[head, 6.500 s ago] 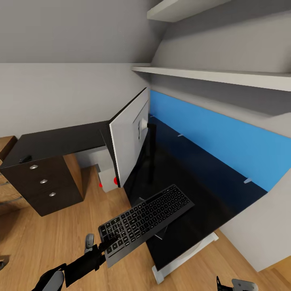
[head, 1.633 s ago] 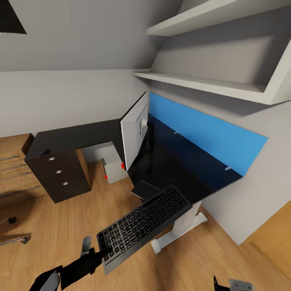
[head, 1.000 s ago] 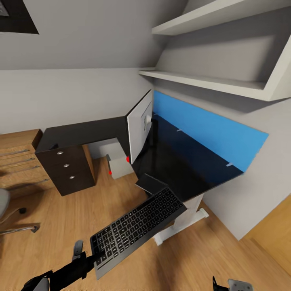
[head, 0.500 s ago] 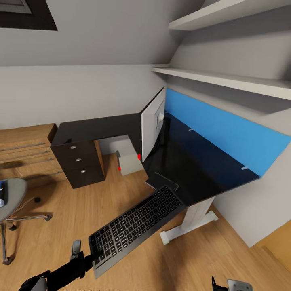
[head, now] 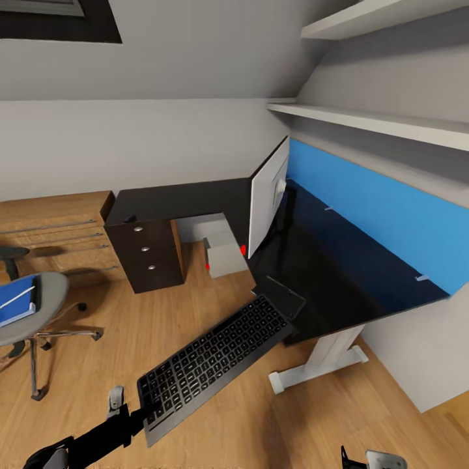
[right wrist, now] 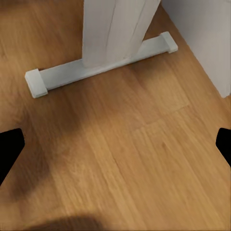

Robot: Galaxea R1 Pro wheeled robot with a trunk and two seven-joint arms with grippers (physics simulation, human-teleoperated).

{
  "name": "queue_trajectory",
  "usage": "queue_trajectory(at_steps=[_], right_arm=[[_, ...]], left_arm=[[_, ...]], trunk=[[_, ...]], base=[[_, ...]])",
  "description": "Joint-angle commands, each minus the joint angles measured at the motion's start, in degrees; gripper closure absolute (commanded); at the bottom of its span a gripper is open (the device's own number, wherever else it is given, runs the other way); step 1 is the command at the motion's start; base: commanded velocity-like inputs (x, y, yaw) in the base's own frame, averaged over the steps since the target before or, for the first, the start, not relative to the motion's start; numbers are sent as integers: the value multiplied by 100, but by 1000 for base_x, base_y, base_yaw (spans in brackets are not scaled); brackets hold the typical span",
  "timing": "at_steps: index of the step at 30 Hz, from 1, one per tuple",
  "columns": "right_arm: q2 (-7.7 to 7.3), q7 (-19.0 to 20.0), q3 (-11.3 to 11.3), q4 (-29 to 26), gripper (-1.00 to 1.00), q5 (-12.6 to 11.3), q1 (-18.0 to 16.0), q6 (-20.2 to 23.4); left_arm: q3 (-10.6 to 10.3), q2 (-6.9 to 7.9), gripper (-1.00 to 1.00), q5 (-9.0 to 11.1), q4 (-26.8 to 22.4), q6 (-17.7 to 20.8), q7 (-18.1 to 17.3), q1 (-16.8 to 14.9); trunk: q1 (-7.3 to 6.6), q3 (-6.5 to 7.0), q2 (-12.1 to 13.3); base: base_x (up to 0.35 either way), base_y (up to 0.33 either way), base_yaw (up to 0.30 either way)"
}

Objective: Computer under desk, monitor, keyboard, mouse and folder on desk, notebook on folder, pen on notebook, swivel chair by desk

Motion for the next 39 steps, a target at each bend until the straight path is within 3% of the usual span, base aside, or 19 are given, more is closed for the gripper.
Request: queue_trajectory(at_steps=[1, 5, 12, 17, 21, 23, 29, 31, 34, 37, 39], right_arm=[[-1, -29, -32, 10, -100, 60, -5, -20], [0, -29, -32, 10, -100, 60, -5, -19], [0, -25, -32, 10, -100, 60, -5, -20], [10, -25, -32, 11, -100, 60, -5, -19], [15, -25, -32, 15, -100, 60, -5, -19], [16, -25, -32, 17, -100, 60, -5, -19], [17, -25, -32, 18, -100, 60, -5, -19], [22, -25, -32, 18, -100, 60, -5, -19], [59, -29, -32, 17, -100, 60, -5, -19], [87, -32, -32, 18, -100, 60, -5, -19], [105, -32, -32, 18, -100, 60, -5, -21]], left_arm=[[-2, 13, 100, 51, -3, 41, 0, -5], [284, 67, 100, 71, -18, 63, -1, -5], [1340, 36, 100, 86, -29, 78, 51, -5], [1711, 18, 100, 129, -51, 69, 66, -5], [1849, -38, 100, 229, -139, 68, 194, -5], [1946, -64, 100, 291, -286, 68, 443, -5], [2208, -178, 100, 572, -1070, 65, 1720, -5], [2226, -221, 100, 648, -1243, 66, 1970, -5], [2248, -362, 100, 980, -1578, 67, 2358, -5], [2245, -504, 100, 1374, -1789, 67, 2526, -5], [2243, -550, 100, 1516, -1894, 67, 2633, -5]], trunk=[[0, -12, -4], [0, -39, -4], [0, -85, -4], [0, -116, -4], [0, -140, -4], [0, -153, -4], [0, -189, -4], [0, -200, -4], [0, -213, -4], [0, -220, -4], [0, -223, -4]], base=[[0, 0, 188], [0, 0, 188], [0, 0, 188], [0, 0, 188], [0, 0, 181], [0, 0, 174], [0, 0, 169], [0, 0, 153], [0, 0, 116], [0, 0, 56], [0, 0, 27]])
